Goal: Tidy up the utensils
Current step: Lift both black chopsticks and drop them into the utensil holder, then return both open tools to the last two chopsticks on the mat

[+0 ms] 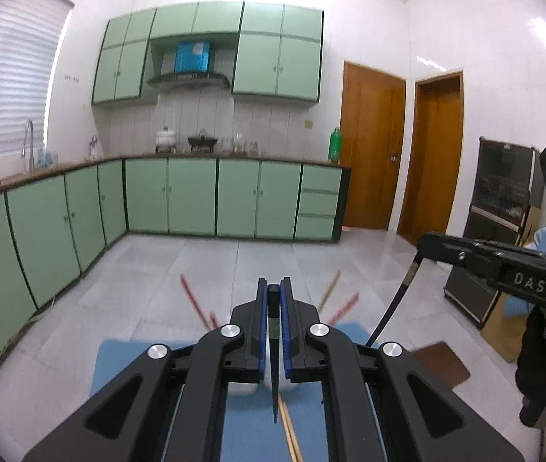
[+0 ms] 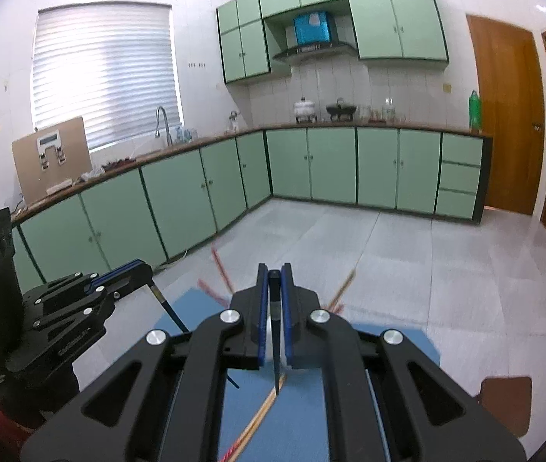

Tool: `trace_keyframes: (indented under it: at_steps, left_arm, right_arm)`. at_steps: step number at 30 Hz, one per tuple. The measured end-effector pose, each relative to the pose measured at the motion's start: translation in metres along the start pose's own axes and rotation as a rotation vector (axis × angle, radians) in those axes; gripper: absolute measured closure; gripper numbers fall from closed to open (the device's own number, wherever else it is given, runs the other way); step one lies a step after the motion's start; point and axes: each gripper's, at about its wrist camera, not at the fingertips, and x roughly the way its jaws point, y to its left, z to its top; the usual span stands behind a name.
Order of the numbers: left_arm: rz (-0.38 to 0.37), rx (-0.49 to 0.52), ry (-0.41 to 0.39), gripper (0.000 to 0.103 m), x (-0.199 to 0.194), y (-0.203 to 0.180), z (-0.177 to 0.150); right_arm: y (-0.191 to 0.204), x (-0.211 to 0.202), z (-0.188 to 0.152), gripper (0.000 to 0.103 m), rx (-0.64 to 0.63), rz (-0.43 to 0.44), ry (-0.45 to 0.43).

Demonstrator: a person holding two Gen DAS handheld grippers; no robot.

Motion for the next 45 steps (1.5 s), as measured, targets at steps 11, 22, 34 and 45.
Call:
trace_keyframes:
  at_steps: [11,22,34,45]
  left_arm:
    - [0.067,0.065,-0.116,0.097,0.047,-0.006,0.057]
    - [0.078,0.032,0.029,0.097,0.11,0.014,0.012]
    - [0.091,0.003,0.032,0.074,0.073,0.028,0.0]
    - [0.097,-0.05,0.079,0.05,0.014,0.025,-0.061]
  right_arm:
    - [-0.031,0.055,0.054,0.097,0.018,-0.059,-0.081]
    - [-0.038,0.124,0.017,0.097,0.018,-0.052,0.042]
    - [-0.036,0.093,-0.006,0.052,0.028,-0.121,0.024]
    - [-0.026,0.031,-0.086,0.014,0.027,-0.159,0.016]
